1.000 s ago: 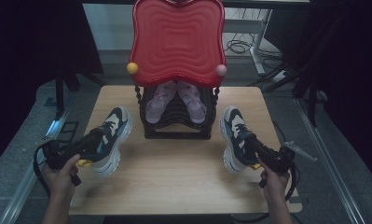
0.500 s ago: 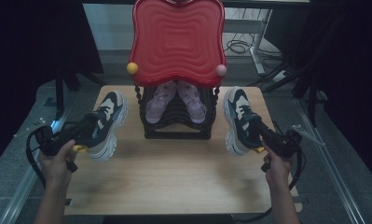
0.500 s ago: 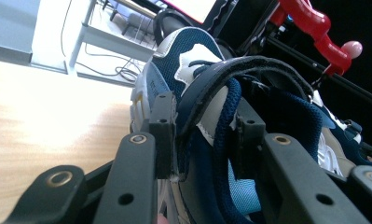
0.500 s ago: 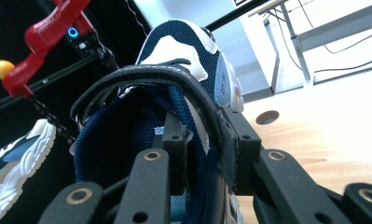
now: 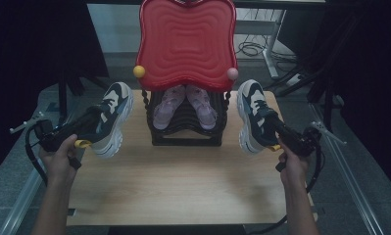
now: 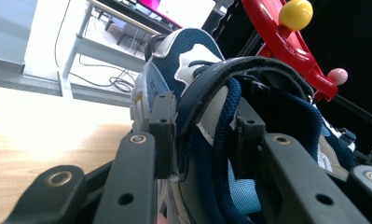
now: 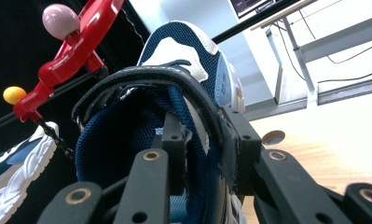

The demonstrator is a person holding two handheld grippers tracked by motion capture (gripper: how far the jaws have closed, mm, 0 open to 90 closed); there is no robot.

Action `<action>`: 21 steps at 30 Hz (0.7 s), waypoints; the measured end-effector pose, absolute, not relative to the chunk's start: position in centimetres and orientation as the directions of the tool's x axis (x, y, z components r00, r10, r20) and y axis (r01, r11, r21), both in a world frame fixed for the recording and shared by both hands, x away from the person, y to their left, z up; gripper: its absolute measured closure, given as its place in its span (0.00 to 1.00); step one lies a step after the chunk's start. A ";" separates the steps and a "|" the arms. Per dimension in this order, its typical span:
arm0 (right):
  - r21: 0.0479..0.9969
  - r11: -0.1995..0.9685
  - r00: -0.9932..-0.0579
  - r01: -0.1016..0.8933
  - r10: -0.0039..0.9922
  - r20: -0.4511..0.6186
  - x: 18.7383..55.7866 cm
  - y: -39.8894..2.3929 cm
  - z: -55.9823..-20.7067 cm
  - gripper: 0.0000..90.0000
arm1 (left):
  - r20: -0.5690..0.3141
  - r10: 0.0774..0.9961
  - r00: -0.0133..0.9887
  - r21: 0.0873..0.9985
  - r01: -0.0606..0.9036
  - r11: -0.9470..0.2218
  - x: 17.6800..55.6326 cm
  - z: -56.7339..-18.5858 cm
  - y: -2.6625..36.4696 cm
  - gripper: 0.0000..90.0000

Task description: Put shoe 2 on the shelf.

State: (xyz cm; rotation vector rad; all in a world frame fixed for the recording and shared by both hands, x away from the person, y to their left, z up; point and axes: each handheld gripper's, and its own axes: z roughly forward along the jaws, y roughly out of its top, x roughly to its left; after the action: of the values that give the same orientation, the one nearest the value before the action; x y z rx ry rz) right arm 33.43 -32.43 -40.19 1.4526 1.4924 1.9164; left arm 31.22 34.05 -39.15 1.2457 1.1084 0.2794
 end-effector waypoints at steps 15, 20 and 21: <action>0.858 -0.432 -0.443 0.277 0.735 0.513 33.8 -32.7 -38.2 0.81 | -0.514 0.707 0.486 0.856 0.343 0.386 32.1 -37.3 34.2 0.75; 0.853 -0.447 -0.445 0.268 0.728 0.521 34.1 -32.5 -37.2 0.81 | -0.496 0.720 0.485 0.868 0.308 0.390 32.6 -36.2 34.0 0.75; 0.854 -0.447 -0.447 0.266 0.728 0.520 34.1 -32.5 -37.0 0.81 | -0.494 0.722 0.485 0.869 0.303 0.392 32.7 -35.9 33.9 0.75</action>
State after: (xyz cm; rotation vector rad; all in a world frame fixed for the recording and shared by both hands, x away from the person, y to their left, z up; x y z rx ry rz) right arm 34.13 -32.51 -37.01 1.4177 1.4178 1.9617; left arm 32.72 33.92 -35.95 1.1884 1.0860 0.3460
